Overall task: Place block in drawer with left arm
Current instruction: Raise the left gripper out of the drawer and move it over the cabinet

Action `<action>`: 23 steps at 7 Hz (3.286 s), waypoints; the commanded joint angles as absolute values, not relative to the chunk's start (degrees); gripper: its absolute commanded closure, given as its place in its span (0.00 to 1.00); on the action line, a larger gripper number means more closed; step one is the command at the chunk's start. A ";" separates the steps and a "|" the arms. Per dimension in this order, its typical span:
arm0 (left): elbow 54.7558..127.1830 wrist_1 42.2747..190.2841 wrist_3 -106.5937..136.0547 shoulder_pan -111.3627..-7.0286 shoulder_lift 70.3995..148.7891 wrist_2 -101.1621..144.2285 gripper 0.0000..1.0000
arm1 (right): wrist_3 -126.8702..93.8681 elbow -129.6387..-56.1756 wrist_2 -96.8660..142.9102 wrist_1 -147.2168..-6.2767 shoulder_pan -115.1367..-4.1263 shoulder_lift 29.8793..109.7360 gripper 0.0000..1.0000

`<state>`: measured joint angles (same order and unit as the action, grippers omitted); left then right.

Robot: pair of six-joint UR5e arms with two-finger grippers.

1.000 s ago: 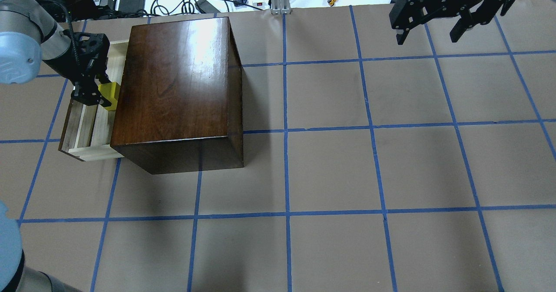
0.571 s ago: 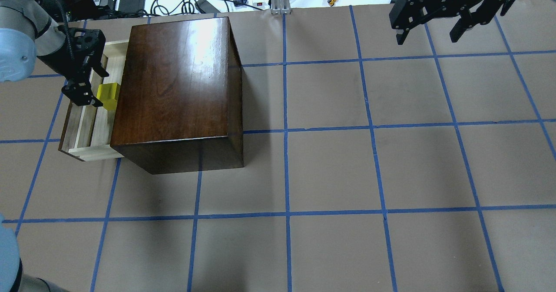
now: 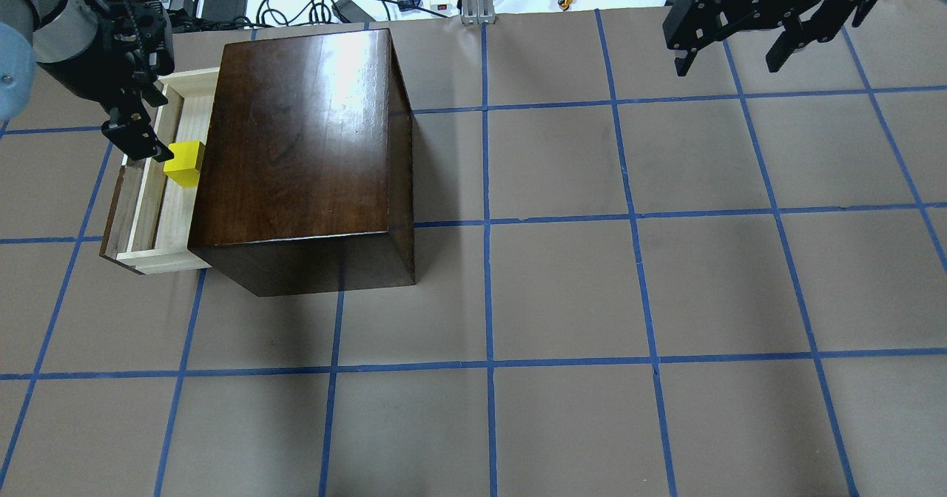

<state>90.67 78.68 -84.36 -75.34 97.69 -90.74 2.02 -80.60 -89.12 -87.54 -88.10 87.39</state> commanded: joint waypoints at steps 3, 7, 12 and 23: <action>89.47 84.37 -52.25 -87.26 91.15 -90.97 0.00 | 2.02 -80.60 -89.12 -87.54 -88.07 87.45 0.00; 87.89 84.29 -20.59 -87.36 91.14 -90.97 0.00 | 2.02 -80.60 -89.12 -87.54 -88.15 87.45 0.00; 88.51 89.11 -1.25 -87.10 90.61 -90.97 0.00 | 2.02 -80.60 -89.12 -87.54 -88.15 87.45 0.00; 87.98 88.68 0.70 -87.45 91.14 -90.70 0.00 | 2.02 -80.60 -89.12 -87.54 -88.15 87.36 0.00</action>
<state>87.92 88.68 0.73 -87.45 91.19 -90.70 2.02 -80.60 -89.15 -87.54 -88.14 87.38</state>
